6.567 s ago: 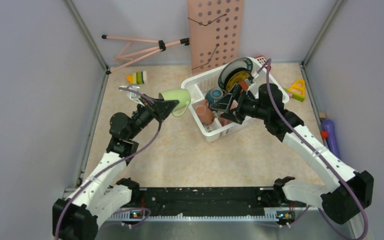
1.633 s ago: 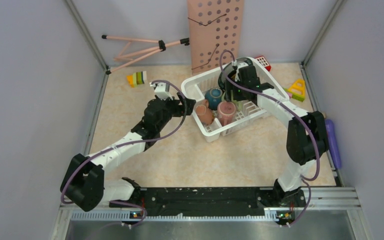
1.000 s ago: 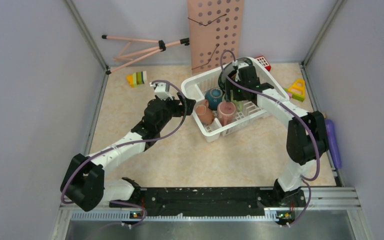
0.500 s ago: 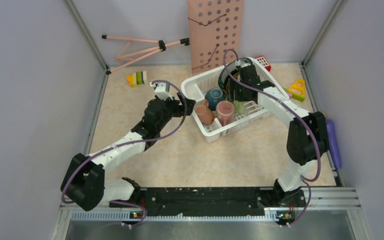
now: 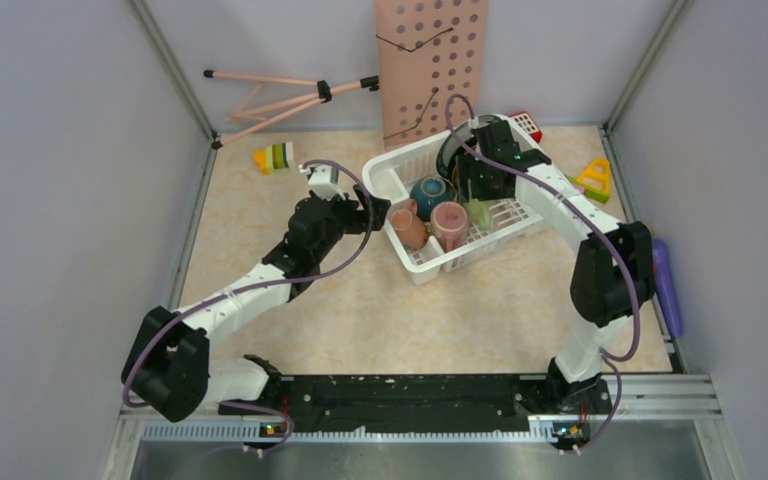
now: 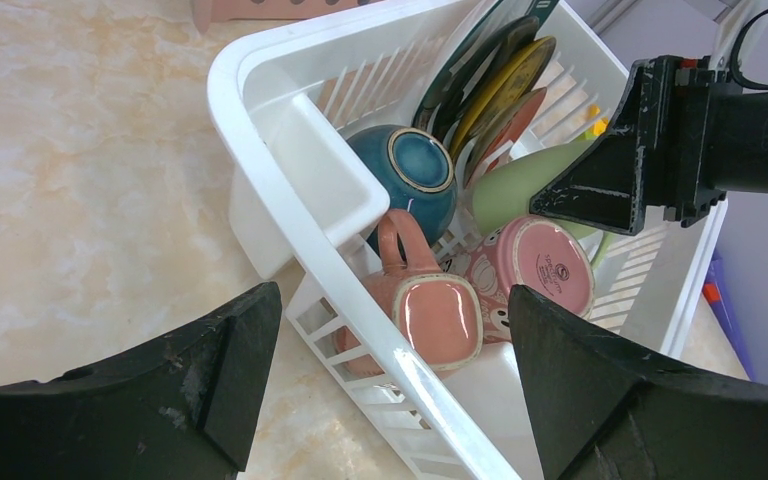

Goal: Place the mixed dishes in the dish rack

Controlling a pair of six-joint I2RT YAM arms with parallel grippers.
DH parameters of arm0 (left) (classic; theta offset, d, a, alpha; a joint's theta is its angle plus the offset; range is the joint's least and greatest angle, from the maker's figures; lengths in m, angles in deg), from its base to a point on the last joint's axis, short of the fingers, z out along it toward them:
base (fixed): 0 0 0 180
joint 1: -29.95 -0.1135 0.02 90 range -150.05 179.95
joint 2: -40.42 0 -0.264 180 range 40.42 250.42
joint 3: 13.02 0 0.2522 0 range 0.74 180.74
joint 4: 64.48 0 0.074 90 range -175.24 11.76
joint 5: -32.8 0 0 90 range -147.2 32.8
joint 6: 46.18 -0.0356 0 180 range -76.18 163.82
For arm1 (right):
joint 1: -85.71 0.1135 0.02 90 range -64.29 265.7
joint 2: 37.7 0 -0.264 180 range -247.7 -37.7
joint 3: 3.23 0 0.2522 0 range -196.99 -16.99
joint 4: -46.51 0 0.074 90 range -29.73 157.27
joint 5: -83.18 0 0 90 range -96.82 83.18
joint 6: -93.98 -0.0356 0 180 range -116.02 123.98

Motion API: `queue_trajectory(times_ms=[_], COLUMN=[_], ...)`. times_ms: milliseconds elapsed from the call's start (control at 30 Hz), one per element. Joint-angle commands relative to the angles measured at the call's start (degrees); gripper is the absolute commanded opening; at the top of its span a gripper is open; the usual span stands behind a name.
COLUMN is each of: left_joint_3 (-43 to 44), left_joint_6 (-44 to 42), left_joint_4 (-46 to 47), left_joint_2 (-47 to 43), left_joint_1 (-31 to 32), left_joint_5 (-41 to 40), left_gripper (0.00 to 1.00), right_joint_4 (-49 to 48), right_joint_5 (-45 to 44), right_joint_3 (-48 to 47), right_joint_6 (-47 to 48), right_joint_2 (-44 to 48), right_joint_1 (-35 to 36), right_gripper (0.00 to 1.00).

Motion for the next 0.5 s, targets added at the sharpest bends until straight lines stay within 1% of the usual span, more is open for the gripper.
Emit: queue_trajectory(times_ms=[0, 133, 233, 333, 467], left_joint_3=[2.28, 2.28, 2.28, 2.38, 2.65], left_joint_6=[0.02, -0.07, -0.01, 0.02, -0.21], left_joint_4=[1.41, 1.29, 1.32, 1.28, 0.53], left_joint_2=[0.66, 0.79, 0.90, 1.07, 1.07], left_joint_1=[-0.37, -0.43, -0.44, -0.45, -0.44], left_joint_5=[0.56, 0.53, 0.56, 0.69, 0.65], left_gripper=[0.89, 0.89, 0.89, 0.89, 0.89], right_joint_4=[2.72, 1.50, -2.58, -6.02, -7.13], right_joint_5=[4.83, 5.01, 5.21, 7.75, 4.46], right_joint_3=[-1.23, 1.03, 3.02, 3.88, 4.18], right_joint_6=[0.44, -0.15, -1.23, -1.91, -2.43], right_joint_2=[-1.27, -2.31, -2.73, -3.49, -4.71], right_joint_1=[1.23, 1.27, 1.23, 1.36, 1.34], right_gripper=[0.27, 0.27, 0.27, 0.27, 0.27])
